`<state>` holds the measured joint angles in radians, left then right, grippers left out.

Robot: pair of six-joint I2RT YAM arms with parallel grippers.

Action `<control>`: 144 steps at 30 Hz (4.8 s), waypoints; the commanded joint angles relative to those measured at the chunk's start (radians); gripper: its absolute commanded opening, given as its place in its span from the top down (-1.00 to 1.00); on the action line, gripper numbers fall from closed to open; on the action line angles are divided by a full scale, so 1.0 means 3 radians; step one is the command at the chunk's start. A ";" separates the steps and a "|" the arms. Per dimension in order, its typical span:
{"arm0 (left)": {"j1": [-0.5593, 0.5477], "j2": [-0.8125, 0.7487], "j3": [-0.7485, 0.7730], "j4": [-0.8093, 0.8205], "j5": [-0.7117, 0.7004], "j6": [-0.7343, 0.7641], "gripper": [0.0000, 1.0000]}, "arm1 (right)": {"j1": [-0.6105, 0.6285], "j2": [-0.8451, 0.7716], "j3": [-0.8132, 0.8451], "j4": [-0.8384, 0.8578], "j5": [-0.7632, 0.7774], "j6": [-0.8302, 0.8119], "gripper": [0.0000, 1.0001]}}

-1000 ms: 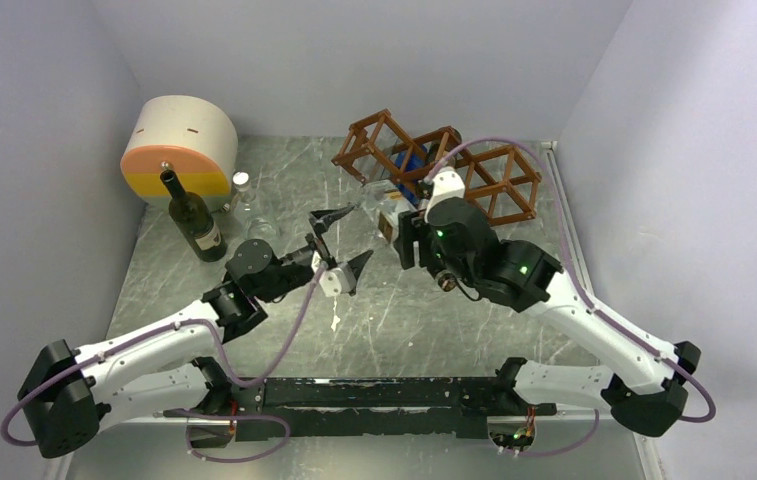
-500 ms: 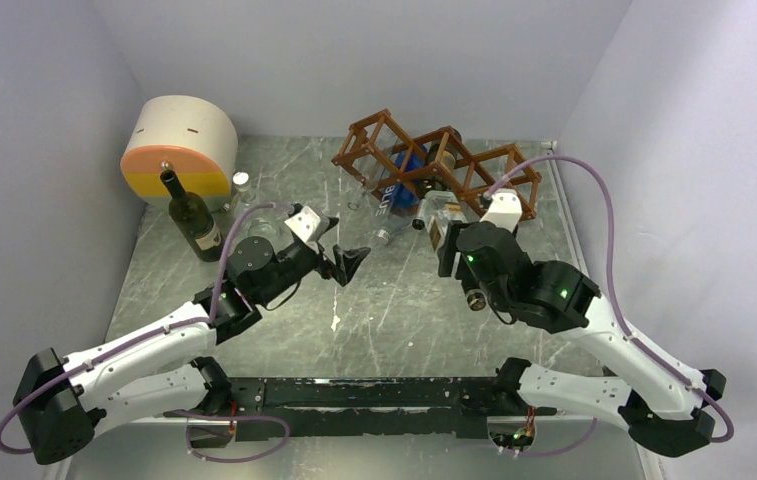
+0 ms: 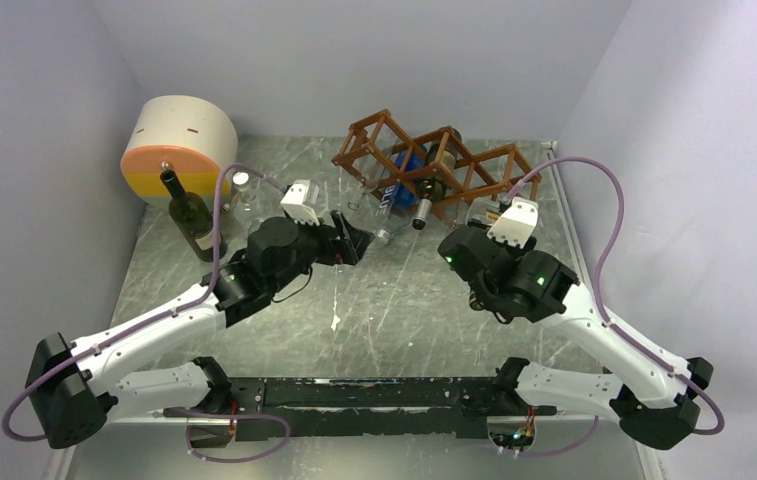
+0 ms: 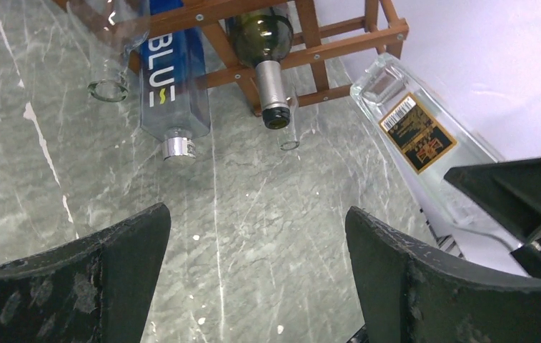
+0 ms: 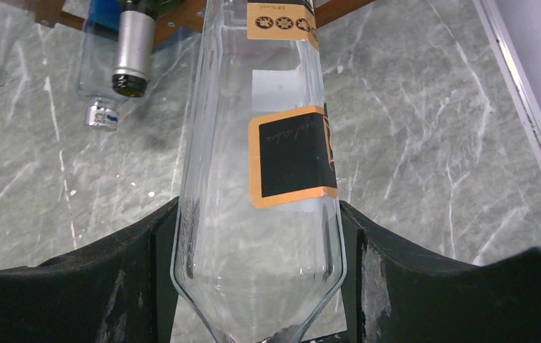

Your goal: Put the wine bottle on the wine rack

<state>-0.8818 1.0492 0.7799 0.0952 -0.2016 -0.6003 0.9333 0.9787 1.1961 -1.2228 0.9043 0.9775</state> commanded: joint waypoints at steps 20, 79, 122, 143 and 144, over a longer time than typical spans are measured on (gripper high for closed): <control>-0.0016 -0.0218 0.0324 -0.0481 0.0041 -0.0626 -0.91 | -0.1112 0.0036 -0.0559 0.1771 -0.0322 -0.0911 1.00; -0.0011 -0.0310 0.0225 -0.0461 -0.0116 -0.0146 -0.91 | -0.1994 -0.0792 -0.1363 0.3605 -0.1398 -0.1463 1.00; -0.0012 -0.0088 0.0386 -0.0622 0.0036 0.0093 -0.91 | -0.1994 -0.1579 -0.2173 0.4102 -0.1512 -0.1553 1.00; -0.0011 -0.0112 0.0421 -0.0696 0.0012 0.0216 -0.91 | -0.2029 -0.0926 -0.2112 0.4764 -0.1608 -0.2003 1.00; -0.0011 -0.0108 0.0422 -0.0700 0.0012 0.0224 -0.91 | -0.2036 -0.0918 -0.2123 0.4803 -0.1599 -0.2013 1.00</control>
<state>-0.8818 1.0222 0.8749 -0.1101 -0.2123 -0.5556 0.3206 0.7197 0.5125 -0.1097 0.4717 0.3946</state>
